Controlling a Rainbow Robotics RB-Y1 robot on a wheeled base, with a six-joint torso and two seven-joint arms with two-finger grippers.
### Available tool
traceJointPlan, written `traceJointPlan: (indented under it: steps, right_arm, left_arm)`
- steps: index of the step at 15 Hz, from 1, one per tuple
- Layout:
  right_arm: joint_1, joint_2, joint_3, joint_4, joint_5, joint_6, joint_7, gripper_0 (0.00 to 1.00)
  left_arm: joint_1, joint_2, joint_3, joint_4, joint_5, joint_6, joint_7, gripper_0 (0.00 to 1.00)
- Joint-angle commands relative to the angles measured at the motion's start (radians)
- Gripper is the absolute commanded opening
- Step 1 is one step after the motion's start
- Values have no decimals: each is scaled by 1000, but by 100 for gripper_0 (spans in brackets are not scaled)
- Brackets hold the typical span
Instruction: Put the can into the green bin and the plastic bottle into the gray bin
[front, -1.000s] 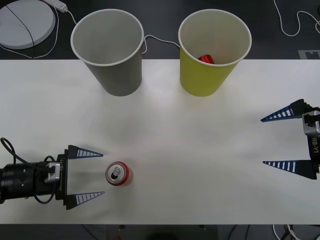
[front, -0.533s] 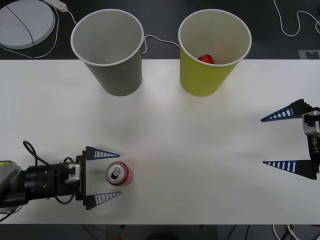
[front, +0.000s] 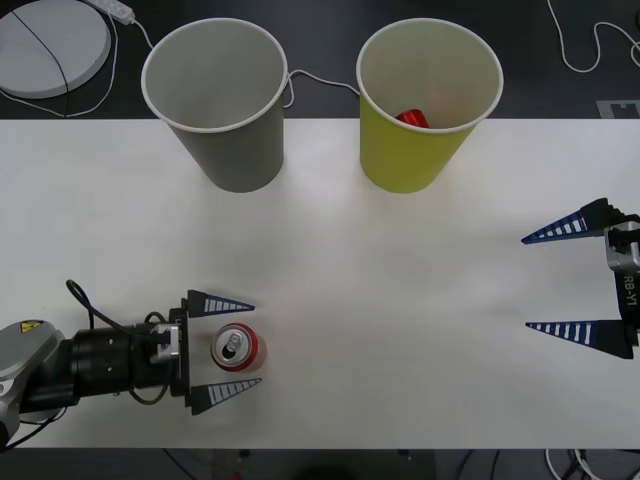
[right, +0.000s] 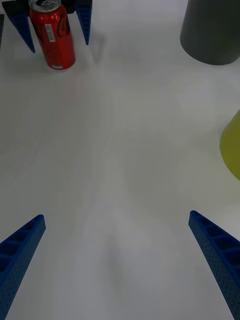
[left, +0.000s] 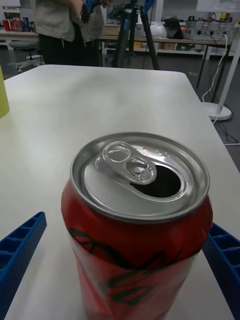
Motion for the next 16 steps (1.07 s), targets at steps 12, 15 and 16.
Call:
traceJointPlan:
  steps: [12,15,16]
  right_arm:
    - [0,0,0,0,0,0,0,100]
    - [0,0,0,0,0,0,0,100]
    - [0,0,0,0,0,0,0,100]
  left_arm:
    - [-1,-20,19,0,24,-26,37,0]
    - [-1,-1,34,-8,24,-26,57,0]
    - [-1,16,36,-22,23,-28,91,0]
